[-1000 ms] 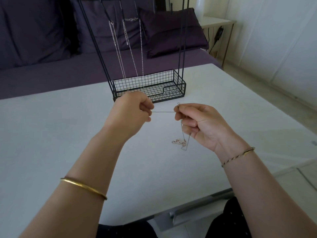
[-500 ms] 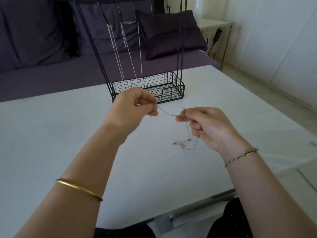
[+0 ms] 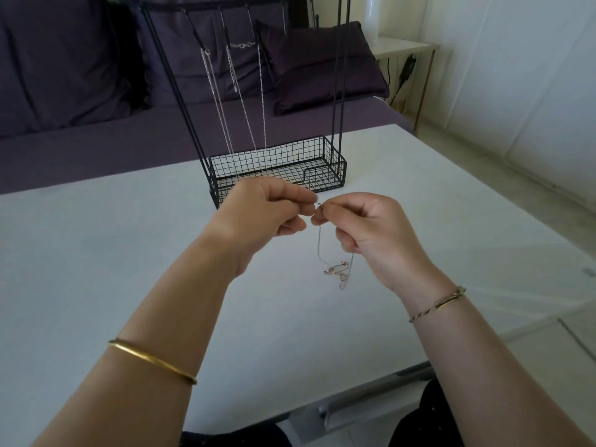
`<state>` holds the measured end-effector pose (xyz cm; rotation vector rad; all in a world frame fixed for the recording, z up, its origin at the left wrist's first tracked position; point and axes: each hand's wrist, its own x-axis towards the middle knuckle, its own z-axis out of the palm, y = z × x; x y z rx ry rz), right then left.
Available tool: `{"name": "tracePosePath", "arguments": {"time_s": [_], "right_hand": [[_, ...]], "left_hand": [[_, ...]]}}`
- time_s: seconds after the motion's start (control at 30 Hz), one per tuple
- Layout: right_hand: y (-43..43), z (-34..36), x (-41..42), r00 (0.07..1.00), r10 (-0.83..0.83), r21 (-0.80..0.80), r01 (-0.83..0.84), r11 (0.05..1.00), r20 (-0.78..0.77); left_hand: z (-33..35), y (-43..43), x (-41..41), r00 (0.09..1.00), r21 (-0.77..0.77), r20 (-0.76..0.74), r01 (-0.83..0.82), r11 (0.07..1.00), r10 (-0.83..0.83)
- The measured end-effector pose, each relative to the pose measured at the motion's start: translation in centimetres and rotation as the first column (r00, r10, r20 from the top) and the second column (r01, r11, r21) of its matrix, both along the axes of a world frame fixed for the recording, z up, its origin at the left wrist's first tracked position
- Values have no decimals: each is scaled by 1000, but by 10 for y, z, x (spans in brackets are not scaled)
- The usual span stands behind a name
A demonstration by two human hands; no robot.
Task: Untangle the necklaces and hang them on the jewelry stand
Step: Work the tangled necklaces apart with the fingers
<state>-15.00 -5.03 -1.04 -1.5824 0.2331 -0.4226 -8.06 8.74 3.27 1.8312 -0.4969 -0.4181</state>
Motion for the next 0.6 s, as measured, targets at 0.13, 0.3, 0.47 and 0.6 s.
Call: {"name": "tracePosePath", "arguments": {"time_s": [0.13,0.3,0.47,0.6], "right_hand": [[0,0,0,1000,-17,-37,17,999,13],[0,1,0,1000,-10,-46,10,999,4],[0,1,0,1000,-13,-88,12,996,-2],[-2,0,1,1000,-16,-164,15,986,-7]], "left_hand": [[0,0,0,1000,-2,-8,6,1000,-6],[0,0,0,1000,17,20,15,1000,-16],[-1,-1,0,998,41,58,18,999,-21],[-1,-1,0,996,62,92,15,998,-20]]}}
